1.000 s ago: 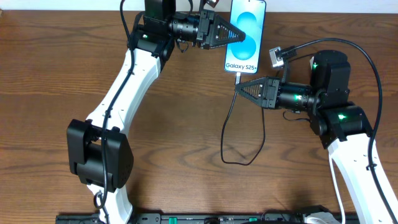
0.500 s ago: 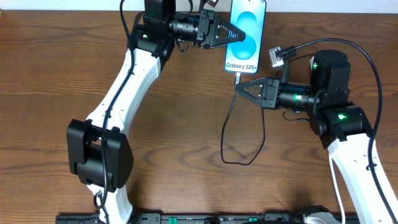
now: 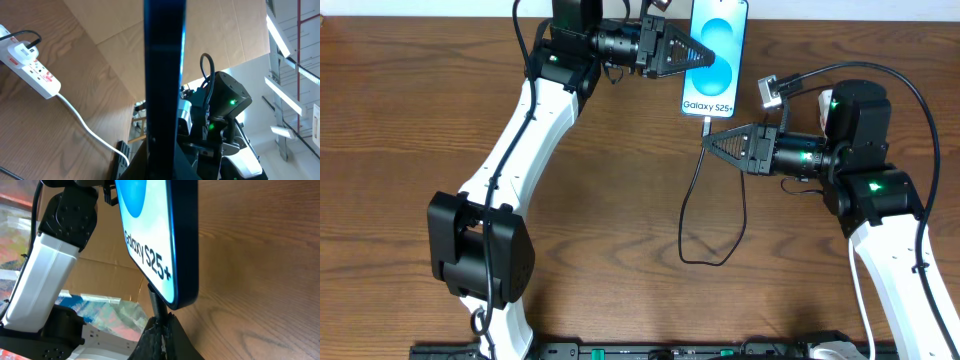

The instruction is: Plug charger to phone and switch on socket

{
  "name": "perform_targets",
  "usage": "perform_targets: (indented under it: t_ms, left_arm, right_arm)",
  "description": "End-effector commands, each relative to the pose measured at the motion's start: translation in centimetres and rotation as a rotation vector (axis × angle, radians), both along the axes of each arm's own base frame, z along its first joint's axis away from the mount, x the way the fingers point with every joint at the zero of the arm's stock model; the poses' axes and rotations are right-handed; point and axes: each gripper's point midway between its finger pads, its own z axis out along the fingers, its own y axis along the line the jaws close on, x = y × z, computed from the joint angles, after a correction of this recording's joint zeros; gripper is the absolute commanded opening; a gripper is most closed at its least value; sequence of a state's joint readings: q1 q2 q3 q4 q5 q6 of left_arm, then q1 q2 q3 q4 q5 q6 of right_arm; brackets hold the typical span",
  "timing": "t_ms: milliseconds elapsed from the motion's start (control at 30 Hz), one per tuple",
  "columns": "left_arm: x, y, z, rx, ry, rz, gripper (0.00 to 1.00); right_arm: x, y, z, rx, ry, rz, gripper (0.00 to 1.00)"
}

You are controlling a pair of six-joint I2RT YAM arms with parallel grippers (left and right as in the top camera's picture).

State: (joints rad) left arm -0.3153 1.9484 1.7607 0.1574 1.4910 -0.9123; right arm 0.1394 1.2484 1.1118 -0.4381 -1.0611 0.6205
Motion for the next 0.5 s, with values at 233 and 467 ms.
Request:
perform_targets:
  t_ms: [233, 467]
  left_arm:
    - [-1.19, 0.37, 1.86, -0.021, -0.06, -0.026, 0.07]
    - [-1.2, 0.37, 1.86, -0.021, -0.06, -0.026, 0.07]
  right_arm:
    - [0.22, -0.18, 0.57, 0.001, -0.02, -0.003, 0.01]
    - [0.34, -0.22, 0.5, -0.003, -0.021, -0.009, 0.01]
